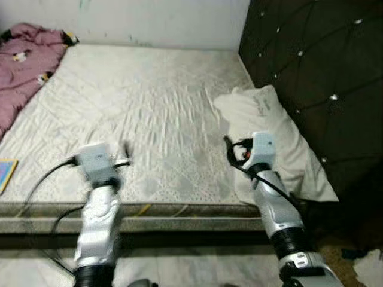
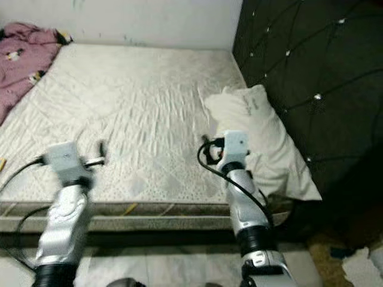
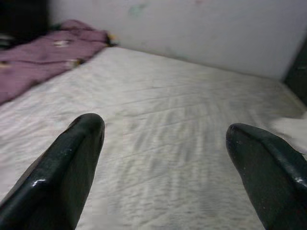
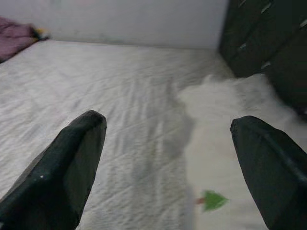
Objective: Clean up the room
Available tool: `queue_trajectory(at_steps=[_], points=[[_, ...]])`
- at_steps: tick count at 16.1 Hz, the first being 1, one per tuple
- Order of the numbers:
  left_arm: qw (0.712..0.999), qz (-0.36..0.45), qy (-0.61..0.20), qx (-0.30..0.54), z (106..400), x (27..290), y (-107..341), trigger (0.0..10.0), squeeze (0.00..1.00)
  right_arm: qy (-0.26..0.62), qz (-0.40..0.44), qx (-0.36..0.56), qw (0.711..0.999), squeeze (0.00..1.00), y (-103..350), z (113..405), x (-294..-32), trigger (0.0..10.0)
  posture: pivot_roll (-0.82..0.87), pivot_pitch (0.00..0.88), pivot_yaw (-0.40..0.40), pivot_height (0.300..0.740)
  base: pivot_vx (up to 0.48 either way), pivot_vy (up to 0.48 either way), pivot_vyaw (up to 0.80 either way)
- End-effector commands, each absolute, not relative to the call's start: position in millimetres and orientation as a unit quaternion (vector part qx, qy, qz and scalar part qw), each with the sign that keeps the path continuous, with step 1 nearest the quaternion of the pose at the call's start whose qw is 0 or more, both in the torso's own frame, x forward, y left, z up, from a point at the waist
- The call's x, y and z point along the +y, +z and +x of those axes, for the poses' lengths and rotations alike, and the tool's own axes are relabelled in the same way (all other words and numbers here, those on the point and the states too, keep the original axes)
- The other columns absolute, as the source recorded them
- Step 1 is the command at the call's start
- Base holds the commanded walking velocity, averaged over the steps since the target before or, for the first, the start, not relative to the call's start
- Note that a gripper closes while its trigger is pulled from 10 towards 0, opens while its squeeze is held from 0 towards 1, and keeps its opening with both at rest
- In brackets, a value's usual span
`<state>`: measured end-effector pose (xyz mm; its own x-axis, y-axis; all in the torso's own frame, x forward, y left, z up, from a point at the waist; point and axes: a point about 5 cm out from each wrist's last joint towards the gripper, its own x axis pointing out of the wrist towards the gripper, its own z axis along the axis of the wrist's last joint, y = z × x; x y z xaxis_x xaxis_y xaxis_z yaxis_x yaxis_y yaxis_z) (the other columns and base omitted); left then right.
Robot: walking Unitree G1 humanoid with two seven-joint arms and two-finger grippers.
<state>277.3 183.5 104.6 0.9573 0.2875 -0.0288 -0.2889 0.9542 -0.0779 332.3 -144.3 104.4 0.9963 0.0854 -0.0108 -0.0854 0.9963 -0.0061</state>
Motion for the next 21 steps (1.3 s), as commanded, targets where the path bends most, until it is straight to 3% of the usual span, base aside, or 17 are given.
queue_trajectory(at_steps=[1, 6, 12, 21], points=[[0.988, -0.033, 0.153, -0.011, 273.5, 190.7, 112.0, 10.0, 0.0, 0.015, -0.007, -0.024, 1.0, 0.0, 117.1, 332.7, -154.5, 10.0, 0.02, 0.0, -0.032, 0.74, 0.0, 0.0, 0.0], [0.988, -0.032, 0.151, 0.001, 263.6, 195.3, 106.1, 10.0, 0.0, 0.011, -0.002, -0.006, 1.0, 0.0, 110.2, 324.5, -164.6, 10.0, 0.01, 0.0, -0.025, 0.74, 0.0, 0.0, 0.0], [0.99, -0.045, 0.136, -0.002, 266.2, 189.4, 109.2, 10.0, 0.0, 0.023, -0.004, 0.003, 1.0, 0.0, 108.9, 324.2, -159.1, 10.0, 0.01, 0.0, -0.025, 0.74, 0.0, 0.0, -0.68], [0.99, -0.057, 0.131, 0.005, 267.4, 186.9, 107.9, 10.0, 0.0, 0.033, -0.002, 0.012, 0.999, 0.0, 107.3, 324.7, -157.0, 10.0, 0.02, 0.0, -0.029, 0.74, 0.0, 0.462, 0.0]])
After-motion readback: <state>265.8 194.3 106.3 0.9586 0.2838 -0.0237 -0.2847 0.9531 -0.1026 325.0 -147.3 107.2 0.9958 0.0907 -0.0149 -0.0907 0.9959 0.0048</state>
